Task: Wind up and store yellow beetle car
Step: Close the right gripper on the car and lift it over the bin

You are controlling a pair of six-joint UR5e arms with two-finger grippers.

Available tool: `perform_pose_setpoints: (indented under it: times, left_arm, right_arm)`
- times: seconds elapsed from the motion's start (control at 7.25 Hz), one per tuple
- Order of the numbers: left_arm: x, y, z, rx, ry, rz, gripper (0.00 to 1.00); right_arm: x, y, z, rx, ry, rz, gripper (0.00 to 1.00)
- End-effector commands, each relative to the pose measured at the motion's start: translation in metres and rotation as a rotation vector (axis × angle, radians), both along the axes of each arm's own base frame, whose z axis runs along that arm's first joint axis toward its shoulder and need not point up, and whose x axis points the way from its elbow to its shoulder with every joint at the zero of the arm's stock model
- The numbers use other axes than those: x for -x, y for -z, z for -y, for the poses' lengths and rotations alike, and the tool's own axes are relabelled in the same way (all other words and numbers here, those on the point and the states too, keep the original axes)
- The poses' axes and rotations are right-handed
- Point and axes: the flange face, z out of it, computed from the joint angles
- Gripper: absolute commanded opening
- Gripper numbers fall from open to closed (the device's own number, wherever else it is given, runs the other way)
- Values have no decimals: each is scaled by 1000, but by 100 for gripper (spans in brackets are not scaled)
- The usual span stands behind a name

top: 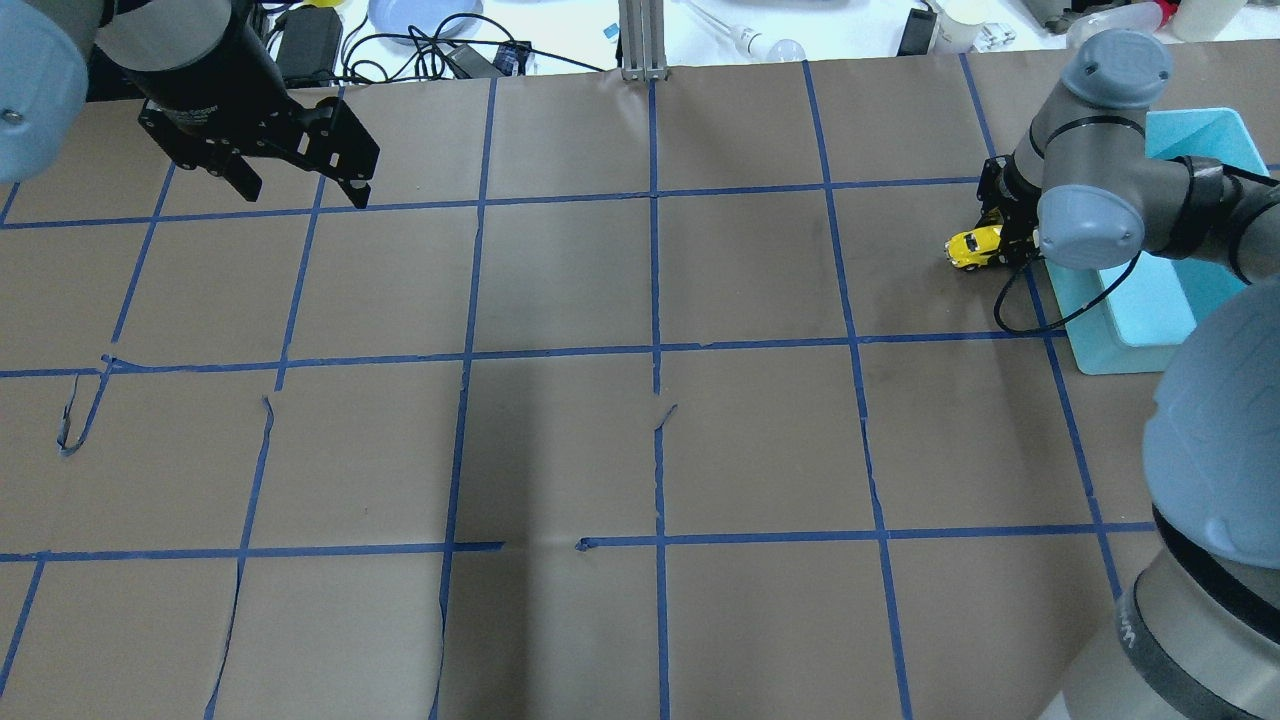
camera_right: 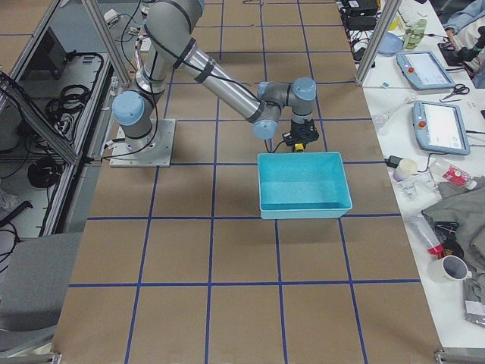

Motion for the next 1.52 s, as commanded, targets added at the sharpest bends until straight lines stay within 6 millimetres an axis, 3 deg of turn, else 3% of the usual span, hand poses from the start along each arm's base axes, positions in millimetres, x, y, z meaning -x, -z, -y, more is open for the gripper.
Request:
perform_pose_setpoints:
  times: [0.0, 0.28, 0.41, 0.69, 0.97, 1.24, 1.38]
  left_arm:
    - [0, -1, -1, 1, 0, 1, 100]
    - [0, 0, 0, 0, 0, 1, 100]
    - [-1, -1, -1, 1, -3, 1, 100]
    - [0, 0, 0, -1, 0, 3, 100]
    - [-1, -1, -1, 1, -3, 0, 100]
    - [0, 0, 0, 0, -2, -1, 100]
    - [0, 0, 0, 1, -2, -1, 100]
  right_arm:
    - [-5, -37, -8, 8, -11, 3, 22]
    - [-8, -88, -13, 2, -19, 6, 22]
    - [-7, -110, -11, -6, -173, 0, 27]
    - [7, -125, -7, -16, -488, -54, 31]
    - [60, -142, -9, -28, -768, -106, 35]
    - [108, -138, -19, -47, -1000, -93, 35]
    - [143, -129, -29, -64, -1118, -99, 34]
